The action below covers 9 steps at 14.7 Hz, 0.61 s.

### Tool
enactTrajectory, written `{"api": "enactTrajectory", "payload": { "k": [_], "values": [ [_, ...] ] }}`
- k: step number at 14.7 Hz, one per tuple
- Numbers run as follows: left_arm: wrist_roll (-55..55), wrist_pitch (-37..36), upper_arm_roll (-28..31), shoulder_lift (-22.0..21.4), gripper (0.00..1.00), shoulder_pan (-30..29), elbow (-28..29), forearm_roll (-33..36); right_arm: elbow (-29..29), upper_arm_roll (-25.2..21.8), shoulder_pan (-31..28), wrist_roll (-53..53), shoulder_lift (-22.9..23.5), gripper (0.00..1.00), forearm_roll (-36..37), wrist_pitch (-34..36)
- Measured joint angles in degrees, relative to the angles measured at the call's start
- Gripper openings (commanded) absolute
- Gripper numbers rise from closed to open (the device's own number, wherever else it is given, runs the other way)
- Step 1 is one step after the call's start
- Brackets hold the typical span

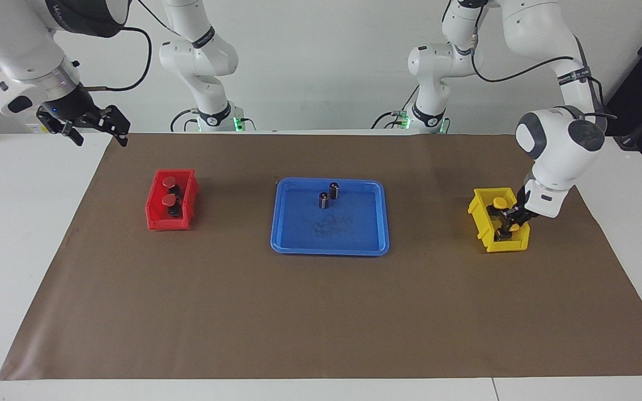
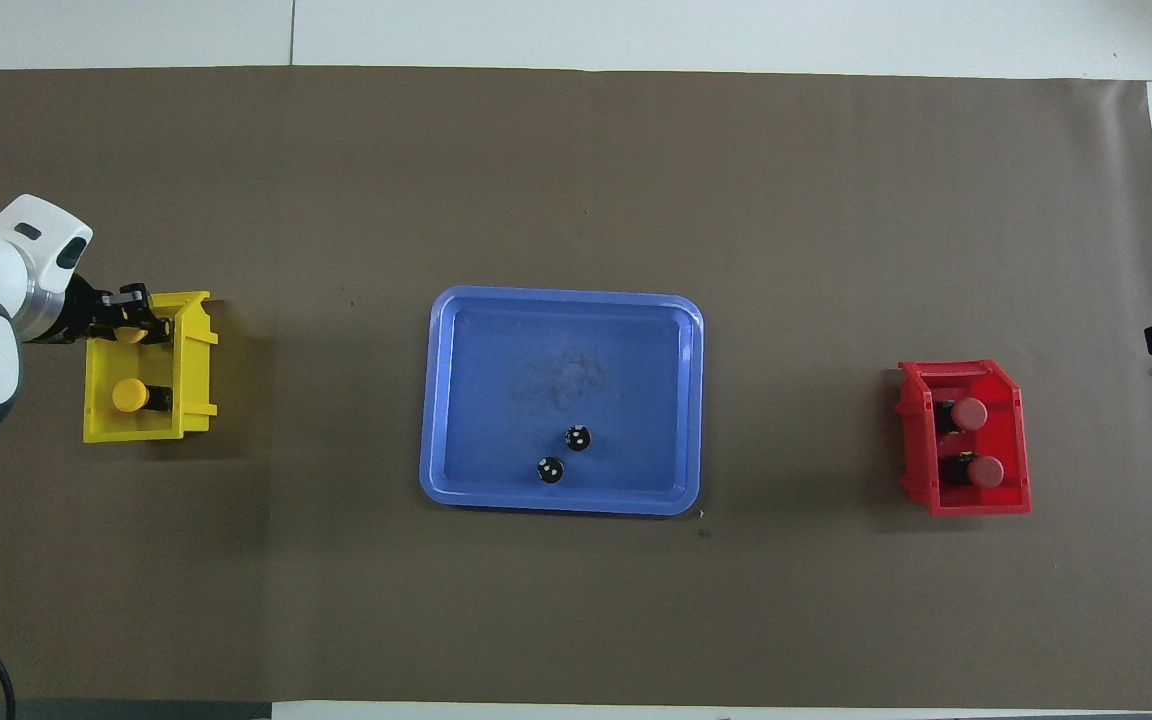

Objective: Sort red and yellow buttons by color

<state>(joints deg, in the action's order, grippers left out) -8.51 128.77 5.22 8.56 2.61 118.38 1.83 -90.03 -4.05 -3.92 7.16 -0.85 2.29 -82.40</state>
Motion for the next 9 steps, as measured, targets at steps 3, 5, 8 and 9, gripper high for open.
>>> {"api": "enactTrajectory", "payload": {
  "k": [3, 5, 8, 9],
  "values": [
    [1.5, 0.0, 0.0, 0.0, 1.0, 0.0, 0.0, 0.2, 0.0, 0.1, 0.3, 0.0, 0.0, 1.0, 0.0, 0.1],
    [1.7, -0.3, 0.0, -0.3, 1.0, 0.0, -0.3, 0.2, 0.0, 0.1, 0.4, 0.0, 0.0, 1.0, 0.0, 0.1],
    [3.4, -3.7, 0.0, -1.1, 1.0, 0.0, -2.5, 0.4, 0.0, 0.1, 0.4, 0.0, 0.0, 1.0, 0.0, 0.1],
    [4.8, -6.6, 0.0, -1.3, 1.0, -0.1, -4.1, 0.4, 0.0, 0.1, 0.4, 0.0, 0.0, 1.0, 0.0, 0.1]
  ]
}}
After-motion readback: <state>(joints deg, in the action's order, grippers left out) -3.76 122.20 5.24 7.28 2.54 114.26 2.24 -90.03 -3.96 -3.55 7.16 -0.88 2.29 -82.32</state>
